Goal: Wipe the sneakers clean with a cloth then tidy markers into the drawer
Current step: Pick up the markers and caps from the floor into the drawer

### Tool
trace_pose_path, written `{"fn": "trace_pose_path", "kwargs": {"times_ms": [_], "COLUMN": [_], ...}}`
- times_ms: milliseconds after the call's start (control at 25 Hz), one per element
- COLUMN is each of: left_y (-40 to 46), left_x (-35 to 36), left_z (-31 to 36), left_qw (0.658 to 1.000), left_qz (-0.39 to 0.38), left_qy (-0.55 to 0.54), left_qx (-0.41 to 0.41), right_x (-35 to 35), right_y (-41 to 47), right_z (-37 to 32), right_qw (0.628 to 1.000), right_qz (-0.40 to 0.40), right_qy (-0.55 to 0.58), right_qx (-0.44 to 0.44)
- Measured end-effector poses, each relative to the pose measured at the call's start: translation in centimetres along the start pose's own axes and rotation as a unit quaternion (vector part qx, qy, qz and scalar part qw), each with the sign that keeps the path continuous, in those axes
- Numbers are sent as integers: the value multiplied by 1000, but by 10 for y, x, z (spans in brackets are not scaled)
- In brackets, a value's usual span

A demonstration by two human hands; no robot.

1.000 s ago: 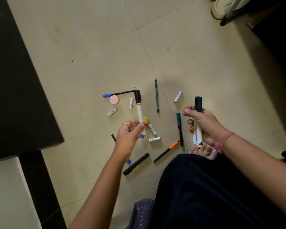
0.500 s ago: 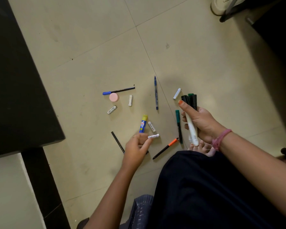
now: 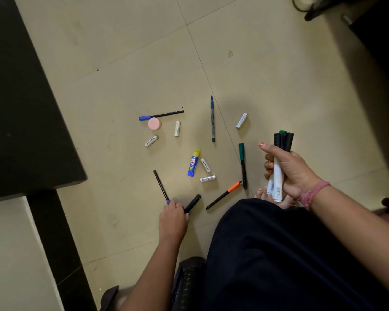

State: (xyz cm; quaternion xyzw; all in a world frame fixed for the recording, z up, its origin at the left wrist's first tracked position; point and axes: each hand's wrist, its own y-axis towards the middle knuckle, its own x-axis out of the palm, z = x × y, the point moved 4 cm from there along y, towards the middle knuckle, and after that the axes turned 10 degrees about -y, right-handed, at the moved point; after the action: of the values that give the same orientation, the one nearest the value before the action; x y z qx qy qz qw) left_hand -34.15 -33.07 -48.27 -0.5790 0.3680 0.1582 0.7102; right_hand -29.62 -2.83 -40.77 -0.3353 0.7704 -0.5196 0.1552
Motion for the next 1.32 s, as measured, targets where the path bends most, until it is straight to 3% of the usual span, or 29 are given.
{"fn": "trace_pose_path", "kwargs": {"times_ms": [40, 120, 200, 320, 440, 520, 760, 1120, 1320], "left_y": [-1, -3, -8, -16, -18, -18, -18, -33, -66], "left_x": [-3, -23, -54, -102, -137, -151, -150, -116, -167], "left_z": [5, 19, 36, 74, 111, 131, 154, 131, 189], "left_qw": [999, 969, 882, 746, 691, 687, 726, 737, 727], "left_qz": [3, 33, 53, 4, -26, -37, -58, -70, -145], "left_qy": [-40, -239, -462, -664, -722, -725, -683, -669, -670], "left_qx": [-8, -44, -74, -52, -5, 19, 52, -63, 51], "right_x": [0, 2, 10, 24, 37, 39, 30, 0, -6], "right_y": [-1, -3, -5, -9, -11, -10, -5, -18, -76], "right_z": [2, 4, 1, -3, -6, -8, -16, -22, -60], "right_qw": [1000, 999, 998, 993, 989, 989, 991, 994, 989], "right_qz": [-12, -34, -52, -82, -108, -103, -96, -36, -50], "right_qy": [7, 11, -26, -87, -96, -106, -85, -92, -101], "right_qx": [7, 13, 11, -7, -17, -17, -30, -40, -95]}}
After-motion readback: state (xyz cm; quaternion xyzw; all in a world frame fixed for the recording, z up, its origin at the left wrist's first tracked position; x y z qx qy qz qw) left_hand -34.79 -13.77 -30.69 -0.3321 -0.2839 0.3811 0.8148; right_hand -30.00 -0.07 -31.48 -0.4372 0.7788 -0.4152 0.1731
